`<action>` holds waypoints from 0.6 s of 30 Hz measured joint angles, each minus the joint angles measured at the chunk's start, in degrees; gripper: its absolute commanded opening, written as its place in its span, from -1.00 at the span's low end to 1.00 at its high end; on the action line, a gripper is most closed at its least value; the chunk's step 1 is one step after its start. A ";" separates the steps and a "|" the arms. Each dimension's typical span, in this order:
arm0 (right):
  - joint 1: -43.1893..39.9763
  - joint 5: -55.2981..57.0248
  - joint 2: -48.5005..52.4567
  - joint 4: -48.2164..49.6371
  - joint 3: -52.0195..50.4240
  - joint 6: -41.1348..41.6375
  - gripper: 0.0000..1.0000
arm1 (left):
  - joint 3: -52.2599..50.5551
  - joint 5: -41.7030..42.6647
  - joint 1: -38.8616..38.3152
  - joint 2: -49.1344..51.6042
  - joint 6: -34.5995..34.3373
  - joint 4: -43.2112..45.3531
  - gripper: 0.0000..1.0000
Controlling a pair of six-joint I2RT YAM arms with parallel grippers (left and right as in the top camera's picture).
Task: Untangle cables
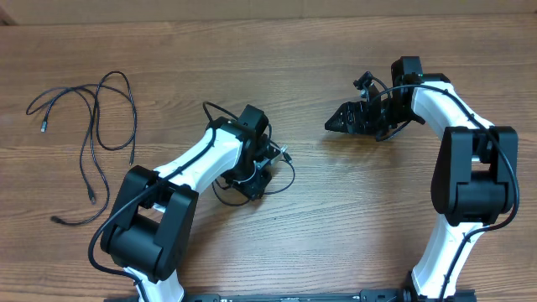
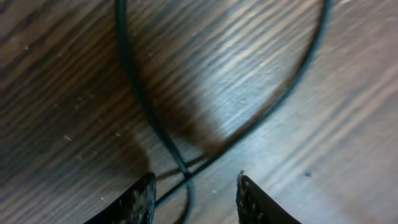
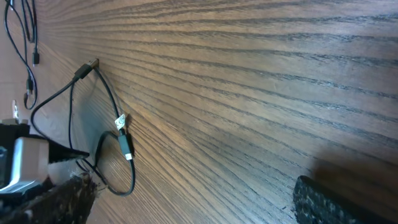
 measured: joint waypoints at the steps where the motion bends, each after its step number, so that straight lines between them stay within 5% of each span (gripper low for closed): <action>1: 0.00 0.02 0.00 -0.02 0.00 0.00 1.00 | -0.31 -0.35 0.00 0.00 0.04 0.66 -0.31; 6: 0.02 0.02 0.00 -0.22 0.00 0.00 1.00 | -1.46 -0.92 0.00 -0.17 0.28 2.62 -0.22; 9: 0.00 0.02 0.00 -0.20 0.00 0.02 0.99 | -2.01 -0.98 -0.09 -0.61 0.28 3.15 -0.56; 18: 0.00 0.00 0.00 -0.22 0.00 0.00 1.00 | -2.97 -0.24 -0.11 -0.79 -0.22 3.85 -0.91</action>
